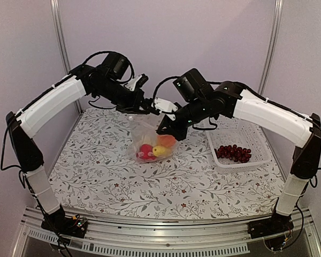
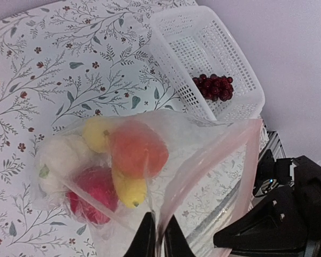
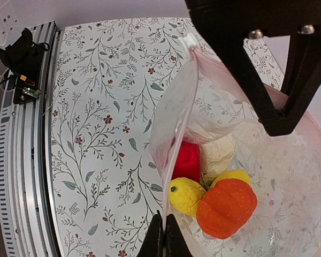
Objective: Place the food in the zip-top bag and seal the zipper
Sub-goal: Pass from the right arm to the left, then adjust the fake fruit in the bin.
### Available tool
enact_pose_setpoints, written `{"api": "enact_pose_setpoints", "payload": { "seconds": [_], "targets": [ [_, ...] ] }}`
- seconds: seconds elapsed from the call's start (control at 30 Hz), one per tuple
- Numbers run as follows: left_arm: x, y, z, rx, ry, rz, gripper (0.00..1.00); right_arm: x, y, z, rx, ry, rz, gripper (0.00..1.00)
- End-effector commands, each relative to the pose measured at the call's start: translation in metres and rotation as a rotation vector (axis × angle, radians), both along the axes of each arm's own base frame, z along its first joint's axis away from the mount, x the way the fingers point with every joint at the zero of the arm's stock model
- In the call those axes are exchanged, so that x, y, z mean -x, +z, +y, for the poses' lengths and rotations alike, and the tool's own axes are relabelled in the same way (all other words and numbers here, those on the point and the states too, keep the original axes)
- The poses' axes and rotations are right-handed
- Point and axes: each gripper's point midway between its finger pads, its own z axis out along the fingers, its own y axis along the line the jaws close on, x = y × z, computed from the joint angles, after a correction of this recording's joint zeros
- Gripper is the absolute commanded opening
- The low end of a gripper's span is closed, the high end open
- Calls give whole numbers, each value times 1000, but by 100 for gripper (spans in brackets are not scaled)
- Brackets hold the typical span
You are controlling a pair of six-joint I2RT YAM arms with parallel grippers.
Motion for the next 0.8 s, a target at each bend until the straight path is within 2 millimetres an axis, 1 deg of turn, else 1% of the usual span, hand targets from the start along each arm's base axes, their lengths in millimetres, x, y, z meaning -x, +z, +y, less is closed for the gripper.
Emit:
{"api": "enact_pose_setpoints", "payload": {
  "seconds": [0.0, 0.07, 0.1, 0.17, 0.2, 0.27, 0.3, 0.33, 0.4, 0.43, 0.47, 0.53, 0.57, 0.63, 0.67, 0.7, 0.77],
  "targets": [
    [-5, 8, 12, -15, 31, -35, 3, 7, 13, -3, -23, 11, -6, 1],
    [-8, 11, 12, -14, 37, -46, 0, 7, 18, -3, -37, 0, -2, 14],
    [-9, 11, 11, -16, 38, -50, 0, 7, 22, -3, -50, -7, 1, 20],
    [-11, 7, 11, -22, 38, -44, 0, 7, 37, -2, -87, -23, 7, 35],
    [-11, 5, 10, -25, 40, -40, 0, 7, 43, -3, -105, -38, 15, 40],
    [-13, 3, 9, -23, 44, -32, 0, 6, 56, -8, -139, -65, 25, 45],
    [-13, 2, 8, -22, 48, -28, 0, 5, 63, -12, -166, -83, 51, 46],
    [-13, 1, 8, -21, 51, -26, 0, 2, 65, -17, -185, -99, 74, 47],
    [-14, 1, 8, -14, 55, -26, 0, -13, 73, -39, -248, -181, 128, 48],
    [-14, 3, 8, -9, 56, -27, 0, -21, 69, -51, -260, -223, 150, 48],
    [-14, 3, 7, -7, 54, -28, 0, -29, 74, -68, -287, -285, 160, 48],
    [-14, 6, 7, -2, 52, -33, 0, -49, 67, -103, -305, -440, 197, 46],
    [-14, 7, 7, 0, 54, -36, 0, -60, 61, -122, -303, -526, 211, 45],
    [-13, 7, 7, 1, 55, -33, 0, -69, 46, -161, -291, -691, 234, 43],
    [-13, 6, 8, -1, 55, -31, 0, -72, 36, -179, -272, -774, 248, 42],
    [-12, 5, 8, -1, 56, -29, 0, -74, 26, -201, -242, -868, 248, 40],
    [-11, 4, 8, 0, 54, -24, 0, -77, -3, -246, -161, -1069, 275, 39]
  ]
}}
